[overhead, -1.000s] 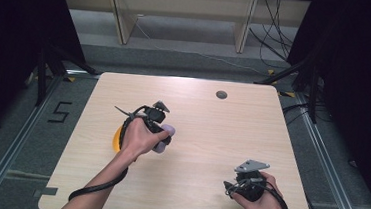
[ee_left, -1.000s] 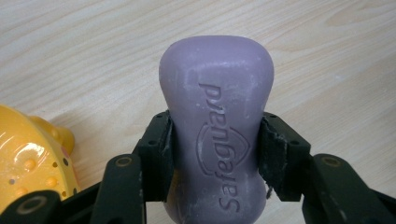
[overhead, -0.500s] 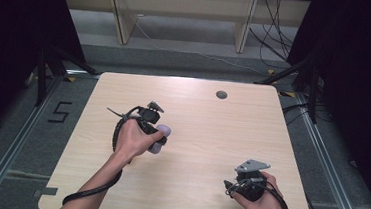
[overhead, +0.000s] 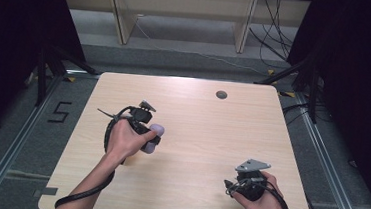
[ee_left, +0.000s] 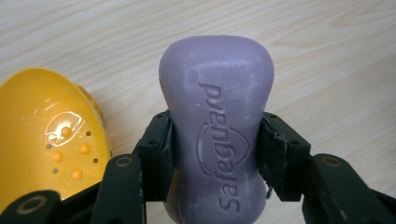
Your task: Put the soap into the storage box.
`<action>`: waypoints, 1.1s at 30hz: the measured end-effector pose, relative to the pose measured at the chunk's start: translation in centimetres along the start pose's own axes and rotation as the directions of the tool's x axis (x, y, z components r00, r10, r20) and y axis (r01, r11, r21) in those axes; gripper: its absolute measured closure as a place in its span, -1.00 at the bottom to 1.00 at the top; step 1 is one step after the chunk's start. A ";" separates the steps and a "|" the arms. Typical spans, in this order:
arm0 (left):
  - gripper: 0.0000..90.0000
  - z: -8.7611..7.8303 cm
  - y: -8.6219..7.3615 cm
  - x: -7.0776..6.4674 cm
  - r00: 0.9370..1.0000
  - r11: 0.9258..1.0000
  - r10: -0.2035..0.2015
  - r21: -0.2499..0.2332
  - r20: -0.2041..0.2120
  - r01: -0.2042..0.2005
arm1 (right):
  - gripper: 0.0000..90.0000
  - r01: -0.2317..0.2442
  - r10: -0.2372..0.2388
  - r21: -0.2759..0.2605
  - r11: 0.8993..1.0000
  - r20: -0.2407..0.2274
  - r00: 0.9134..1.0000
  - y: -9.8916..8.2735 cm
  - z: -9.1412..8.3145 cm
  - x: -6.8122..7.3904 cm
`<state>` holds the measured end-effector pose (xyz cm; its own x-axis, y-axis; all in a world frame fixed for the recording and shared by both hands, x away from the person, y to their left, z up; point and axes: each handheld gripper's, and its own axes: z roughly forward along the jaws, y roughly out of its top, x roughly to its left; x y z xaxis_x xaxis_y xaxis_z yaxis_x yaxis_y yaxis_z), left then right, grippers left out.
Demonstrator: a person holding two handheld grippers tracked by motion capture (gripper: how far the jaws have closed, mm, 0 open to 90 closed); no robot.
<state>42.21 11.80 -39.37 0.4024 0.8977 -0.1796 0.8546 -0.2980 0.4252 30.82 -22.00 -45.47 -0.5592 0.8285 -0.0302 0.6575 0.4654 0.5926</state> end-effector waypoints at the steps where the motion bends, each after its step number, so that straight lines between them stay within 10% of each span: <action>1: 0.10 0.0 0.0 0.0 1.000 1.000 0.000 0.000 0.000 0.000 | -0.02 0.000 0.000 0.000 1.000 0.000 1.000 0.0 0.0 0.0; 33: 0.10 -1.8 -1.3 2.7 0.999 0.998 -0.051 -0.023 -0.012 0.051 | -0.01 -0.017 0.018 -0.018 1.000 0.012 1.000 0.0 -0.1 -0.2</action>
<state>41.66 15.19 -38.84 0.3539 0.9157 -0.1902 0.8662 -0.2443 0.4358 30.87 -22.23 -45.36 -0.5416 0.8401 -0.0291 0.6578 0.4451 0.6076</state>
